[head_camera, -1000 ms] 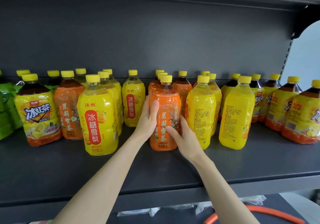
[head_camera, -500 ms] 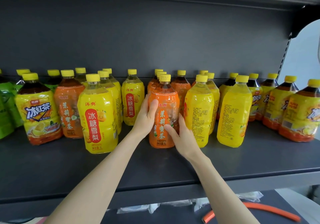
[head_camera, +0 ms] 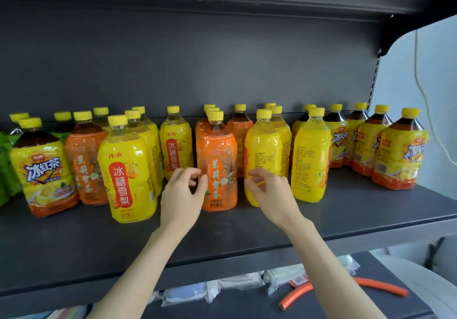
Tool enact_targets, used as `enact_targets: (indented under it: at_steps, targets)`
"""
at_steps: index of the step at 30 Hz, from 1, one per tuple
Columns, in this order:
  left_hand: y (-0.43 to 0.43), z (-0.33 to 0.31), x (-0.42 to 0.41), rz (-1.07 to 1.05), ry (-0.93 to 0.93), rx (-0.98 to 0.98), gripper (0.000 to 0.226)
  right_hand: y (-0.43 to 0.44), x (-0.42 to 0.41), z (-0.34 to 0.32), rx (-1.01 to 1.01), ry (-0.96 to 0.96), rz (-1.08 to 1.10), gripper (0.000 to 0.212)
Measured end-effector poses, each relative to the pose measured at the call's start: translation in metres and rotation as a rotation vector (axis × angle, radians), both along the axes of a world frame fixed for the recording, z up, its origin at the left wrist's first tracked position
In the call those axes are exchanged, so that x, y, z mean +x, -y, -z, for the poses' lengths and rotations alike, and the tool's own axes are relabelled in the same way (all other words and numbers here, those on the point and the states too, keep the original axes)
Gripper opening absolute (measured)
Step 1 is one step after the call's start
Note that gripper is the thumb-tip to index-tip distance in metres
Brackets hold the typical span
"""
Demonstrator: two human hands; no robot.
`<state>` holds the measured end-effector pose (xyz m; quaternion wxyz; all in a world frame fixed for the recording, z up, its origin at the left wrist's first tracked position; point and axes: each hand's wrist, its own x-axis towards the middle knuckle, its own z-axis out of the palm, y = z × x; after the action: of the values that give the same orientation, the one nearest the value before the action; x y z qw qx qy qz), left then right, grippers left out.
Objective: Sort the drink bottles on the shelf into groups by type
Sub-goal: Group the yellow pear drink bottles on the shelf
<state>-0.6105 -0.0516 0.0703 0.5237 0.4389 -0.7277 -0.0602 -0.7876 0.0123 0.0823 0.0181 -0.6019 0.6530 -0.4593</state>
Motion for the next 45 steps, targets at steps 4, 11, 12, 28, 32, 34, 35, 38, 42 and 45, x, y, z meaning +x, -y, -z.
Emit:
enact_targets:
  at_steps: [4, 11, 12, 28, 32, 34, 35, 38, 42, 45]
  targets:
    - [-0.022, -0.003, -0.029, 0.087, -0.029, -0.071, 0.014, -0.016, -0.038, -0.006, -0.105, 0.036, 0.007, 0.02]
    - [-0.035, -0.005, -0.121, 0.11, -0.156, -0.042, 0.044, -0.029, -0.124, -0.01, -0.201, 0.054, 0.042, 0.016]
    - [-0.036, -0.003, -0.134, 0.086, -0.171, -0.027, 0.054, -0.028, -0.134, -0.009, -0.223, 0.051, 0.041, 0.017]
    - [-0.034, -0.001, -0.178, -0.092, -0.252, 0.153, 0.099, 0.008, -0.189, 0.009, 0.103, 0.394, -0.167, 0.105]
    - [-0.05, 0.002, -0.164, 0.191, -0.39, 0.231, 0.088, -0.006, -0.18, 0.012, 0.076, 0.366, -0.092, 0.099]
    - [-0.057, 0.001, -0.155, 0.372, -0.45, 0.318, 0.09, -0.015, -0.176, 0.015, 0.05, 0.455, -0.136, 0.096]
    - [-0.059, 0.001, -0.152, 0.436, -0.464, 0.348, 0.089, -0.019, -0.174, 0.014, 0.029, 0.55, -0.185, 0.089]
    - [-0.065, 0.002, -0.16, 0.441, -0.511, 0.372, 0.086, -0.027, -0.173, 0.007, -0.003, 0.81, -0.387, 0.072]
    - [-0.069, 0.003, -0.175, 0.241, -0.557, 0.308, 0.09, -0.028, -0.163, 0.003, -0.066, 0.835, -0.39, 0.067]
    - [-0.075, 0.006, -0.177, 0.225, -0.6, 0.256, 0.073, -0.029, -0.155, 0.009, -0.143, 0.825, -0.323, 0.047]
